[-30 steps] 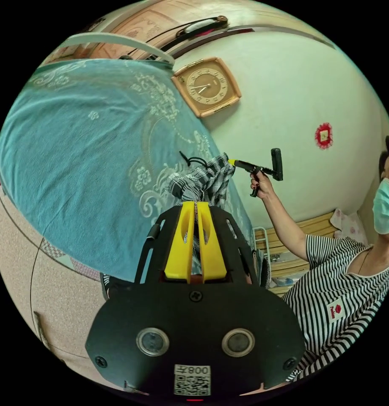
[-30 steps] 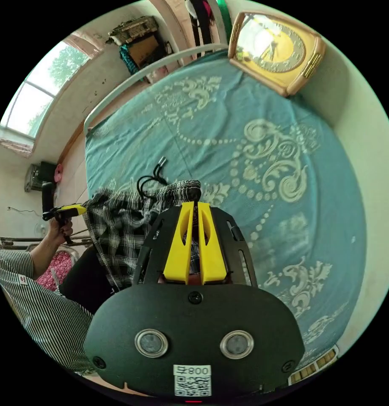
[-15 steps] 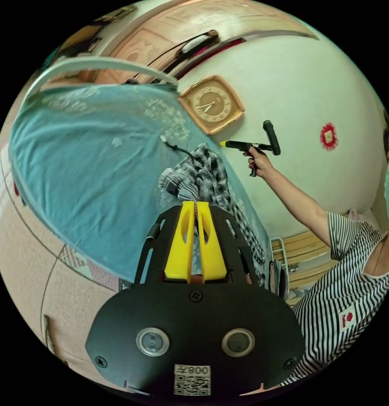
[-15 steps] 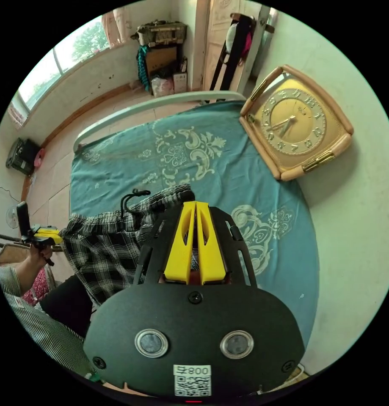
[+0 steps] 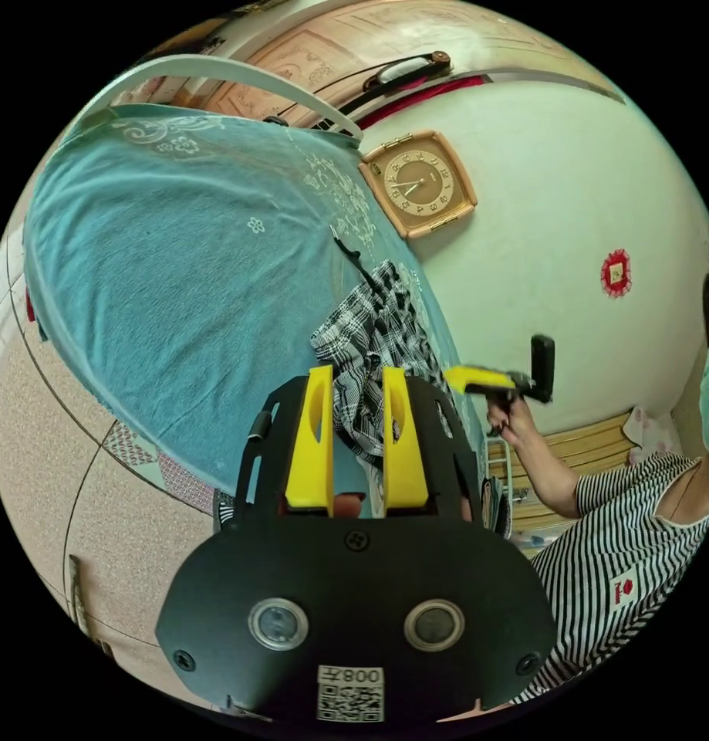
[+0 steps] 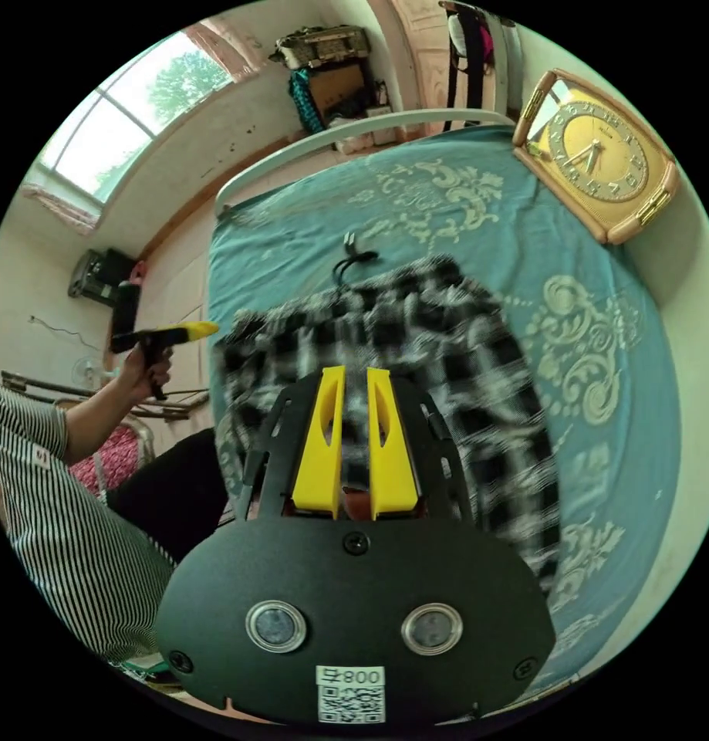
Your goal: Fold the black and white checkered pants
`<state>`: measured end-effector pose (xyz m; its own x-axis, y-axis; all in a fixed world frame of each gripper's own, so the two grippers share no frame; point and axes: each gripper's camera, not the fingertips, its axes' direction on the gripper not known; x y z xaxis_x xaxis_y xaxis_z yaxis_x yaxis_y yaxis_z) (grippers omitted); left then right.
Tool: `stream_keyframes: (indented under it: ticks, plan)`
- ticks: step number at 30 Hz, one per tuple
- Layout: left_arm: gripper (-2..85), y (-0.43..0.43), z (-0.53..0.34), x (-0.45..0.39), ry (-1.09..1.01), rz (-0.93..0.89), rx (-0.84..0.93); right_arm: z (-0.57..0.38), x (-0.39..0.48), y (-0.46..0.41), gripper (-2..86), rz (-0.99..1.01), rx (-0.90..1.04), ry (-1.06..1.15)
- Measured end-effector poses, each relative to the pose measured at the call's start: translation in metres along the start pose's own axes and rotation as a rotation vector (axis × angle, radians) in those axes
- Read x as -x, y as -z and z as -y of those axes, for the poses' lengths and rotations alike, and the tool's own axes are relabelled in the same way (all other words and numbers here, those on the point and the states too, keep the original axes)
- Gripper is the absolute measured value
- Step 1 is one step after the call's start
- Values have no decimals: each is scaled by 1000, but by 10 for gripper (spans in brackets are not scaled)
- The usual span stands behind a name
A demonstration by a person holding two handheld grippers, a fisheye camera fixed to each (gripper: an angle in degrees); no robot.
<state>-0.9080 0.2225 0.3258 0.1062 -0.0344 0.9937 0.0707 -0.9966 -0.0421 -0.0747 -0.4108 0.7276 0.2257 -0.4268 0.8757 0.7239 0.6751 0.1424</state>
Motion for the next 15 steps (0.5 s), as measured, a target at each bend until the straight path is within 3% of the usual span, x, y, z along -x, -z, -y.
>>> stream_keyframes:
  ticks: [7, 15]
  plan:
    - [45, -34, 11, 17, -6, 92, 68, -128, 36, -45, 76, 46, 182, -184]
    - [31, -44, 9, 44, -14, 88, 6, -179, 69, -56, 44, -78, 255, -179]
